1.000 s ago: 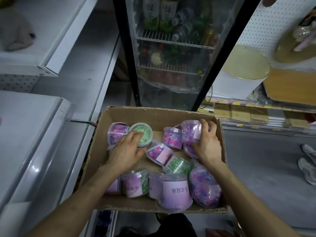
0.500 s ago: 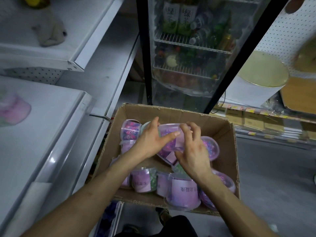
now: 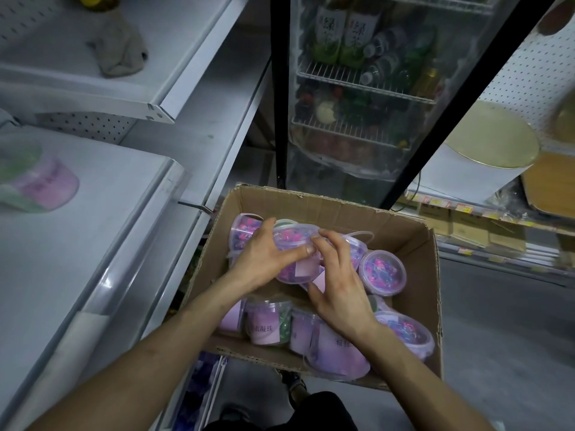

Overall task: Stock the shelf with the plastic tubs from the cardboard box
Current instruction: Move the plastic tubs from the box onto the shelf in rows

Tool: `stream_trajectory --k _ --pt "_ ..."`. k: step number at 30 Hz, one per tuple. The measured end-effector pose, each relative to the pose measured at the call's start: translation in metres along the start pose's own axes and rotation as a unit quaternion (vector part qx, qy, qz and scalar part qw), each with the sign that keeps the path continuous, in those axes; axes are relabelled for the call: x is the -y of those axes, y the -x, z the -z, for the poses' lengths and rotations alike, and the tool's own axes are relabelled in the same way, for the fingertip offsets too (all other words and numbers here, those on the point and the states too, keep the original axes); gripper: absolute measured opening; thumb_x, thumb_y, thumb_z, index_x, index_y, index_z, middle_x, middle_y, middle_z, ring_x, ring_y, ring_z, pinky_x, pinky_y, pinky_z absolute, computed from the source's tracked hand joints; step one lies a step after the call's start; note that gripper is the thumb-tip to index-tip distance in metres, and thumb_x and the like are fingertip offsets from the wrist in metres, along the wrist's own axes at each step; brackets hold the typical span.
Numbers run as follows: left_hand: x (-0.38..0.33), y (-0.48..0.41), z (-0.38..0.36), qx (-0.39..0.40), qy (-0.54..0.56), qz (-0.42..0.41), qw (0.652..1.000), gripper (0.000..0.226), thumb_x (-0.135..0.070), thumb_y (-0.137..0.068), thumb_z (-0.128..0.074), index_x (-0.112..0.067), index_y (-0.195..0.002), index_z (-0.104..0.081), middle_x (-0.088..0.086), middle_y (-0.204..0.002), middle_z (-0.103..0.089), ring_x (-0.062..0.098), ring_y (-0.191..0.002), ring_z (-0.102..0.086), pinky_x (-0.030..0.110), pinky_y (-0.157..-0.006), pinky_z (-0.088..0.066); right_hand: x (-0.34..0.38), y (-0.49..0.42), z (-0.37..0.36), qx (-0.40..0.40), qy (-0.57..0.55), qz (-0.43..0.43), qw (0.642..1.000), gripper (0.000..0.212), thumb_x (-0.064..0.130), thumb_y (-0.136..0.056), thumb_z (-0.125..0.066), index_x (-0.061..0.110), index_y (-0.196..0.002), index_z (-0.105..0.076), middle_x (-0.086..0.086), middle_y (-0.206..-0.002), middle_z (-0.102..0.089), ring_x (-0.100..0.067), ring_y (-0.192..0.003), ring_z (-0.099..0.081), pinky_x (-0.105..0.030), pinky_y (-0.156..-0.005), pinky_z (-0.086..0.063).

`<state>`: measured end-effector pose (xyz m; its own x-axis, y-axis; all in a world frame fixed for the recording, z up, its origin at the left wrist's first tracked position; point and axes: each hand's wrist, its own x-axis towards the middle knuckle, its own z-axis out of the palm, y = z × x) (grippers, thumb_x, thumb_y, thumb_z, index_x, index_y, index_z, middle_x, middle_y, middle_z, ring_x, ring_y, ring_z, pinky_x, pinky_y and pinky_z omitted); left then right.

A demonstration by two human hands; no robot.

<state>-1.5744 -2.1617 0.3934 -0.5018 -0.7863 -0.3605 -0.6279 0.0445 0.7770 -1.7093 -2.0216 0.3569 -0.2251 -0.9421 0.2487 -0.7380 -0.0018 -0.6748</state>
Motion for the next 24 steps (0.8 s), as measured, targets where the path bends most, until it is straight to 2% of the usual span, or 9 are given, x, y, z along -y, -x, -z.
stream_trajectory --k 4,7,8,12,16,19,21,24 --pt "0.011 0.0 0.008 0.004 -0.01 -0.008 1.0 0.107 -0.062 -0.071 -0.086 -0.023 -0.155 -0.032 -0.012 -0.137 -0.045 0.01 -0.128 -0.048 0.027 -0.098 -0.042 -0.003 0.002 0.002 0.028 -0.018 -0.015 0.999 0.081 0.009 -0.087 -0.073 0.018 -0.157 -0.034 0.0 -0.162 -0.023 -0.02 -0.141 -0.045 -0.039 -0.097 -0.058" --pt "0.023 -0.001 0.013 -0.009 -0.042 -0.016 0.999 0.114 -0.077 -0.06 -0.083 -0.028 -0.151 -0.035 -0.011 -0.146 -0.039 0.017 -0.132 -0.051 0.044 -0.107 -0.05 -0.009 0.006 0.008 0.043 -0.046 -0.043 0.997 0.075 0.028 -0.09 -0.066 0.023 -0.157 -0.033 0.006 -0.161 -0.025 0.001 -0.134 -0.045 -0.023 -0.101 -0.052" --pt "0.027 0.0 0.015 -0.011 -0.042 -0.018 0.999 0.116 -0.08 -0.056 -0.082 -0.029 -0.15 -0.036 -0.012 -0.146 -0.039 0.017 -0.132 -0.051 0.046 -0.107 -0.051 -0.012 0.008 0.01 0.048 -0.057 -0.055 0.996 0.074 0.03 -0.09 -0.066 0.026 -0.156 -0.033 0.009 -0.159 -0.028 0.003 -0.131 -0.047 -0.022 -0.101 -0.052" --pt "0.047 0.0 0.02 -0.005 -0.037 -0.028 0.999 0.118 -0.084 -0.05 -0.083 -0.035 -0.146 -0.036 -0.01 -0.143 -0.047 0.015 -0.13 -0.054 0.046 -0.103 -0.054 -0.028 0.02 0.016 0.082 -0.076 -0.104 0.988 0.075 0.015 -0.091 -0.075 0.032 -0.153 -0.036 0.013 -0.151 -0.035 -0.003 -0.127 -0.053 -0.034 -0.097 -0.057" --pt "0.052 0.003 0.021 0.006 -0.034 -0.036 0.999 0.117 -0.076 -0.053 -0.086 -0.036 -0.149 -0.032 -0.008 -0.142 -0.048 0.014 -0.128 -0.054 0.044 -0.101 -0.056 -0.038 0.029 0.025 0.102 -0.057 -0.128 0.985 0.068 0.018 -0.093 -0.074 0.031 -0.151 -0.04 0.01 -0.145 -0.042 0.004 -0.124 -0.053 -0.02 -0.099 -0.052" --pt "0.057 0.005 0.022 0.002 -0.038 -0.042 0.998 0.116 -0.078 -0.054 -0.085 -0.038 -0.149 -0.033 -0.007 -0.143 -0.047 0.014 -0.127 -0.055 0.045 -0.1 -0.056 -0.043 0.032 0.025 0.108 -0.057 -0.144 0.982 0.063 0.019 -0.095 -0.073 0.03 -0.15 -0.043 0.01 -0.143 -0.046 0.006 -0.122 -0.054 -0.007 -0.095 -0.045" --pt "0.062 0.006 0.024 -0.001 -0.041 -0.042 0.998 0.115 -0.081 -0.053 -0.085 -0.041 -0.149 -0.036 -0.007 -0.143 -0.048 0.014 -0.128 -0.056 0.046 -0.099 -0.057 -0.047 0.031 0.024 0.11 -0.047 -0.155 0.981 0.061 0.022 -0.096 -0.073 0.03 -0.149 -0.044 0.011 -0.142 -0.046 0.002 -0.123 -0.055 -0.011 -0.097 -0.045" --pt "0.065 0.01 0.027 -0.005 -0.051 -0.045 0.998 0.114 -0.071 -0.06 -0.087 -0.036 -0.153 -0.033 -0.004 -0.149 -0.043 0.016 -0.133 -0.05 0.044 -0.105 -0.052 -0.056 0.025 0.02 0.114 -0.008 -0.176 0.978 0.056 0.028 -0.098 -0.07 0.026 -0.148 -0.045 0.005 -0.143 -0.046 -0.009 -0.124 -0.056 -0.032 -0.099 -0.051"
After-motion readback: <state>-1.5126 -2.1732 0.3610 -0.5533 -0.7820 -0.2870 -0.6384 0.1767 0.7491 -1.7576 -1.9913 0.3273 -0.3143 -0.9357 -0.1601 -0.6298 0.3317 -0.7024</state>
